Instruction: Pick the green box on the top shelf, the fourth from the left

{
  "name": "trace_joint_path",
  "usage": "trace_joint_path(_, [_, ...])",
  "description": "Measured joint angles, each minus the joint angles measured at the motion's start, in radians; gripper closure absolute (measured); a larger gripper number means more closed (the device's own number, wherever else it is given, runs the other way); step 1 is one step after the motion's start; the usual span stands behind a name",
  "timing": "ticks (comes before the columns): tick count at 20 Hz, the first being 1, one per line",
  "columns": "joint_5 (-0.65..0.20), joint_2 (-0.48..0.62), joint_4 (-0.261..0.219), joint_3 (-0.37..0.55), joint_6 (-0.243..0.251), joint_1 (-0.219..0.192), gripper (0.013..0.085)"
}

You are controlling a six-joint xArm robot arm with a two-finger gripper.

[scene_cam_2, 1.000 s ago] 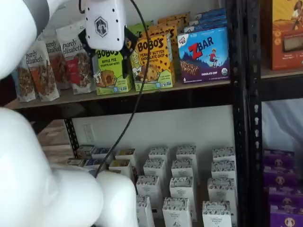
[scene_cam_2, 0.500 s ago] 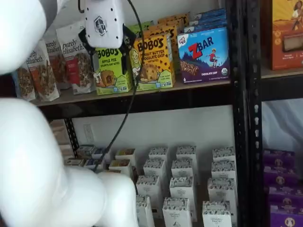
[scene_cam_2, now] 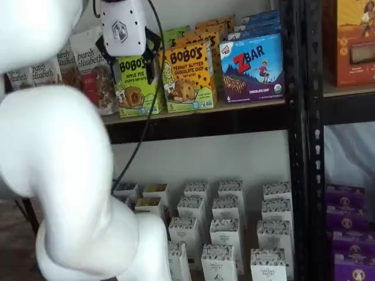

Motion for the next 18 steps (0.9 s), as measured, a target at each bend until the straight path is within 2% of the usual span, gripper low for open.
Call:
trace_joint_path(4, [-0.069, 0.059, -0.042, -0.026, 0.064, 0.076, 0.013])
trace_joint_path(10, [-0.158, 0.16, -0.097, -0.084, 0.131, 0.153, 0.013])
trace_joint_path(14, [-0.186, 0.208, -0.122, -0.115, 0.149, 0.172, 0.013])
trace_joint_path(18, [-0.216, 0.247, -0.124, -0.136, 0.152, 0.175, 0.013])
